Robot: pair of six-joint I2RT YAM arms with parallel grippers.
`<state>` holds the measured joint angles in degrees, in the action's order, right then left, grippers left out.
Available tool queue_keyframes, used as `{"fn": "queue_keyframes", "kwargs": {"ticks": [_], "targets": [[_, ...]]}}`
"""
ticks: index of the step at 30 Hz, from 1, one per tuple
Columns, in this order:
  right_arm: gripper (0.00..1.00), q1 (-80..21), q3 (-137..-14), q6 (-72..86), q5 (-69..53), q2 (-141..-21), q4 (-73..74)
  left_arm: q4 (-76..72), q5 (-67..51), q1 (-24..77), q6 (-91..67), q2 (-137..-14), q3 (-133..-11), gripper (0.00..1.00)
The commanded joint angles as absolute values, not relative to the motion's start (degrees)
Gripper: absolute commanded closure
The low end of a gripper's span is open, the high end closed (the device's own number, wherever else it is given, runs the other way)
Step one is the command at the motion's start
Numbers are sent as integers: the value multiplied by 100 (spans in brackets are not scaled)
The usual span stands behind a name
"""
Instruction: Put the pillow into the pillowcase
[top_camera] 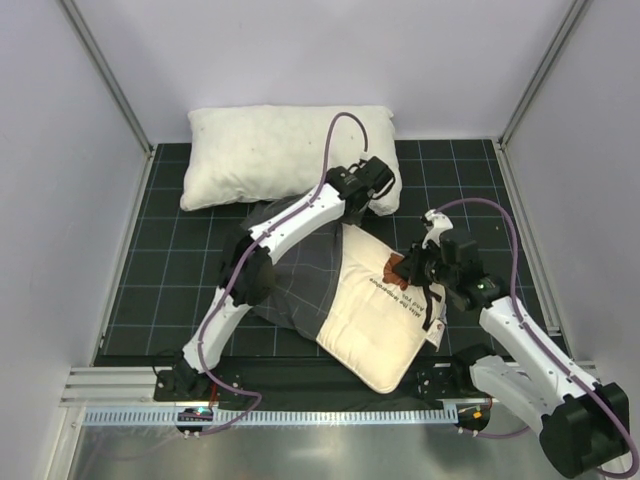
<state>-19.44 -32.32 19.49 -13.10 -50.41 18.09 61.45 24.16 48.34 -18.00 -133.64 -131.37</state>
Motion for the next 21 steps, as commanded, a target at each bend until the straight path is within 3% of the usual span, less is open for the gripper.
{"fn": "queue_keyframes", "kwargs": {"ticks": [1, 15, 21], "targets": [[96, -2004, -3638, 1811, -1959, -4624, 1336, 6170, 2269, 4799, -1644, -12877, -13351, 100], [96, -2057, -6369, 1389, -2443, -3709, 2750, 5380, 625, 5703, -1951, -9854, -12876, 100], [96, -2065, -6698, 1642, -2925, -3876, 2691, 4730, 18, 6064, -2180, -9088, -12779, 100]]}}
